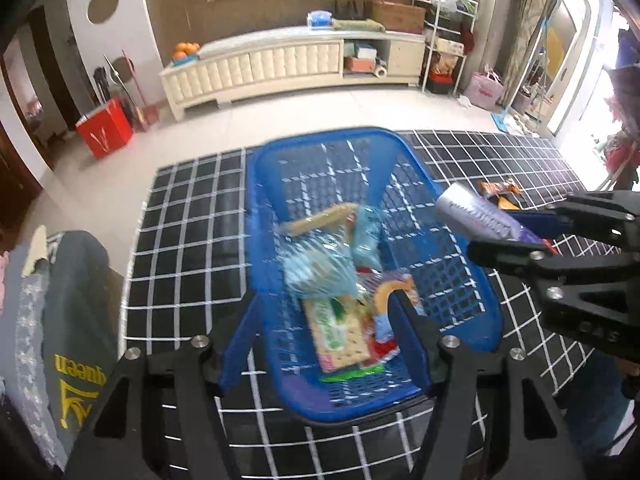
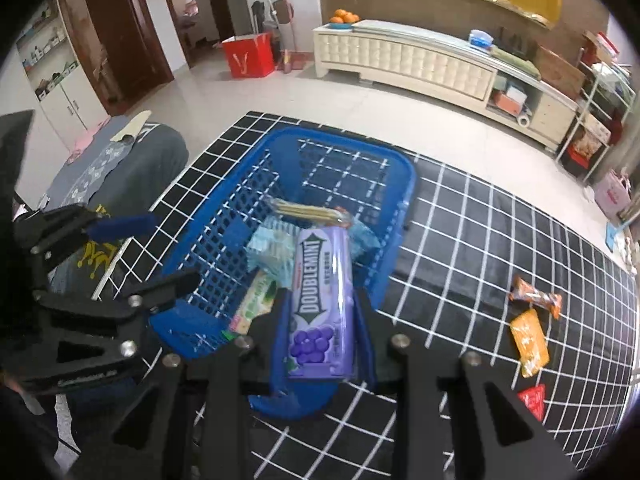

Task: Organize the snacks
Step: 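Lower the purple gum box into the basket and open the right tool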

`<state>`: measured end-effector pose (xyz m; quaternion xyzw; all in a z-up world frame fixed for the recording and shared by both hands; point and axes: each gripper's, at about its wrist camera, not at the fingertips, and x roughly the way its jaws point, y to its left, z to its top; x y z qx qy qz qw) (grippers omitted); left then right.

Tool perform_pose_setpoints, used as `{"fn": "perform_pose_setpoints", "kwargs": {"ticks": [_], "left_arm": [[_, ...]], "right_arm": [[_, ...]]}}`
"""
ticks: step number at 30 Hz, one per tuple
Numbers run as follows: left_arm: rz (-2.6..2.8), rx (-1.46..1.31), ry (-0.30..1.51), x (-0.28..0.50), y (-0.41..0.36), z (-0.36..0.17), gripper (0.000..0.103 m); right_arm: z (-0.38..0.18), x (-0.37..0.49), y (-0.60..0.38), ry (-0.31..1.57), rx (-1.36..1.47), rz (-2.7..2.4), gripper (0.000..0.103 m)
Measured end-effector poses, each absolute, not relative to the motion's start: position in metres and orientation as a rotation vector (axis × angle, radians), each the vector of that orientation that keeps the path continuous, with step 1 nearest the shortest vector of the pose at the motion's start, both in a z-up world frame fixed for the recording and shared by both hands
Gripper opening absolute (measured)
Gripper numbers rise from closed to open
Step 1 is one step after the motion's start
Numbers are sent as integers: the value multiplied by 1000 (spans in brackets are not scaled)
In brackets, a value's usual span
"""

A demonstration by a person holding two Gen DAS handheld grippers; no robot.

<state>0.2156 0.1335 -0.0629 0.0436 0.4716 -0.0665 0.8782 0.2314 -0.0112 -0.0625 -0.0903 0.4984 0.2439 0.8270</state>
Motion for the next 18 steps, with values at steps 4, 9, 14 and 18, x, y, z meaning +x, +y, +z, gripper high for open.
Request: {"fn": "perform_pose_setpoints", "kwargs": {"ticks": [4,9,14,18], "left_arm": [[-101,88,980,224,150,-66,67],[-72,26,993,236,172,-78,67],[-64,13,995,241,183,-85,67],[-87,-13,996,245,186,-88,67]], "right_arm": [[-73,247,9,1087,-202,519,35],[-92,265,28,1137,-192,448,35],[-114,281,37,1192,-207,372,35],[-127,290,37,1233,-216,332,35]]}}
